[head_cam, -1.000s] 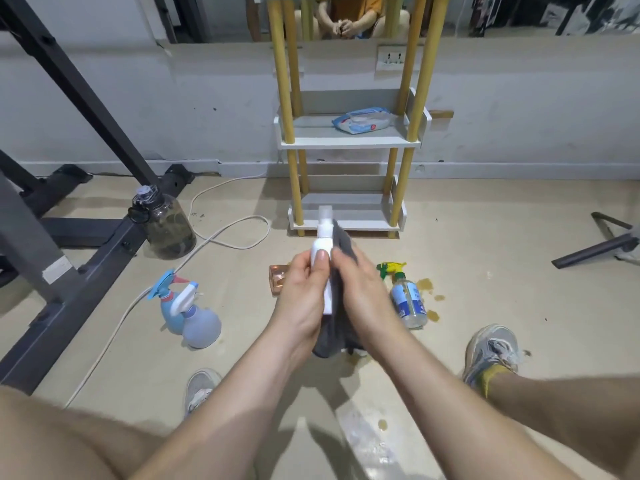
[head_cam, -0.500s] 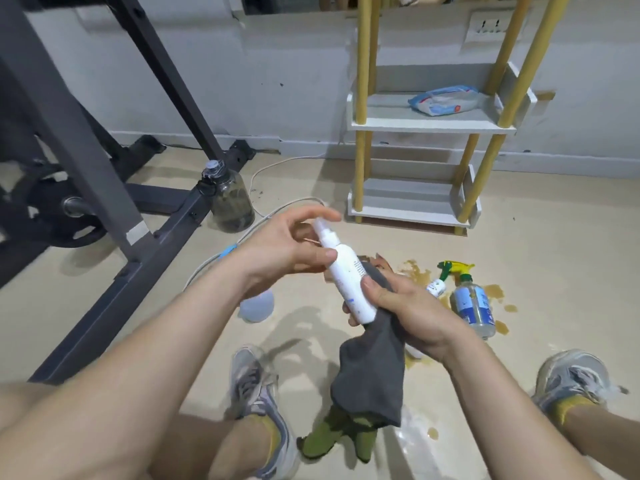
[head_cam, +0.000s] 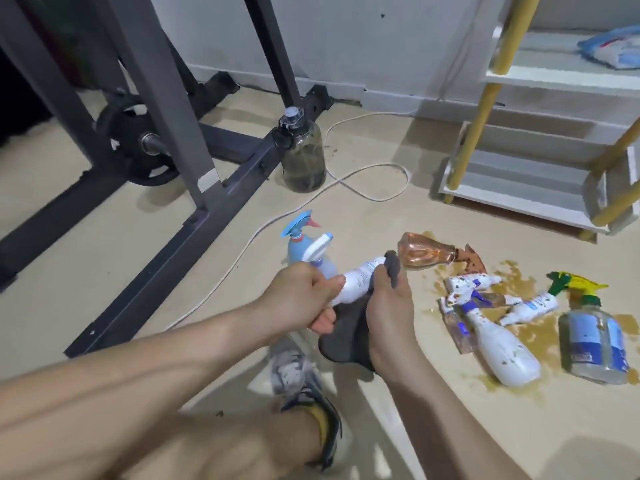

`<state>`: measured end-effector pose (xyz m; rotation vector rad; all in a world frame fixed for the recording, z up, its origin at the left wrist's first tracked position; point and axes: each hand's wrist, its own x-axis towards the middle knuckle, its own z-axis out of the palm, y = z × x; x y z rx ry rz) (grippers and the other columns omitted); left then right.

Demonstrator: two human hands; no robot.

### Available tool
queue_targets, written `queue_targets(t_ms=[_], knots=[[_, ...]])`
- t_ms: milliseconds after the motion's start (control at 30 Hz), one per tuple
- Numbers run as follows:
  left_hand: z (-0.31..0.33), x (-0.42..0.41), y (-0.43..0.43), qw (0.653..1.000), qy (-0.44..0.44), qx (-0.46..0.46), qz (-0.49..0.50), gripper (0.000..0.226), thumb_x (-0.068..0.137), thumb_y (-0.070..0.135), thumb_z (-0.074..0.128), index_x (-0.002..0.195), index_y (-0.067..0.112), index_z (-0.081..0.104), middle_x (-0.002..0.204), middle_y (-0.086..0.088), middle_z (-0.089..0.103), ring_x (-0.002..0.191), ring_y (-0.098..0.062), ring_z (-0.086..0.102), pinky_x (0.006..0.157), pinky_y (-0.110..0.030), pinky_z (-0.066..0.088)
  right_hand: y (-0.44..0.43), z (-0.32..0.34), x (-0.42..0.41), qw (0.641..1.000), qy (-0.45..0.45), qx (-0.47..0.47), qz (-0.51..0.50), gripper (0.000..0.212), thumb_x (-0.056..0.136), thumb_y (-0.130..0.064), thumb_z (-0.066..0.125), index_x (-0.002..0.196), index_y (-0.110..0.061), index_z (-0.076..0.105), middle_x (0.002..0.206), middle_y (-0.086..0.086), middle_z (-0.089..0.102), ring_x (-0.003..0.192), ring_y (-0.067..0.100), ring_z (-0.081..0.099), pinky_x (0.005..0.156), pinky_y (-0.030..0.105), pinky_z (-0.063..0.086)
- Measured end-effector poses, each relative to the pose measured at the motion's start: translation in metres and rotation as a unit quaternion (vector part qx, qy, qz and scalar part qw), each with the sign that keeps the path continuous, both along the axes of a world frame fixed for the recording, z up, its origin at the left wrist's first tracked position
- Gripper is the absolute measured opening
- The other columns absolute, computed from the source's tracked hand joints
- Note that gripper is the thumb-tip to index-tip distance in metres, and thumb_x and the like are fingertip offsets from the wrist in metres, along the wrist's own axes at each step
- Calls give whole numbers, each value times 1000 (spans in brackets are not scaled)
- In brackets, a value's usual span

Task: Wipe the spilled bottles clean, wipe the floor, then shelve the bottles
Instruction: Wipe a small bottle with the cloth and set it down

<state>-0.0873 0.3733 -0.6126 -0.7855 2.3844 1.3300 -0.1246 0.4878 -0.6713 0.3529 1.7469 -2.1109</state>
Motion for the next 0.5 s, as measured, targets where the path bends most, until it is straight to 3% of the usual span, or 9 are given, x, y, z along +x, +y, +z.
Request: queue_targets(t_ms=[67,133,200,300,400,500], knots=[[-12,-7,-28,1000,-19,-8,19,42,99,32,51,69,4,61,60,-11,68,55,-25,65,62,-29,56,-3,-15,-7,993,36,56,99,33,100,-27,43,131,-26,55,127,-6,64,116,10,61,103,31,48],[-25,-18,-65,997,-46,-57,16,43,96,34,55,65,4,62,61,-13,68,54,-23,63,67,-33,55,0,-20,-12,983,45,93,149,27,103,-20,42,113,-32,64,112,-13,68,101,3,63,92,23,48],[-37,-28,-101,986,-90,-140,0,41,91,36,60,66,4,66,59,-7,70,53,-18,60,62,-27,50,4,-23,-18,978,53,116,167,28,103,-16,43,104,-35,63,104,-17,65,94,3,61,84,21,46],[-61,-36,-139,965,-131,-227,-7,27,84,34,67,75,9,72,64,-3,72,64,-18,64,62,-26,50,8,-45,-25,953,117,203,194,32,102,-14,44,120,-34,62,113,-18,59,111,5,51,94,22,37],[-95,-43,-158,960,-102,-256,44,15,78,29,71,85,16,73,84,-2,71,81,-21,65,67,-26,50,16,-66,-31,920,157,296,203,38,100,-17,46,120,-47,59,112,-9,47,109,3,36,94,21,30],[-131,-52,-160,962,-59,-250,92,20,76,25,72,95,17,71,93,0,68,84,-20,62,69,-23,44,25,-78,-35,914,170,297,217,42,98,-8,50,119,-43,62,105,-6,58,102,-2,44,87,10,35]])
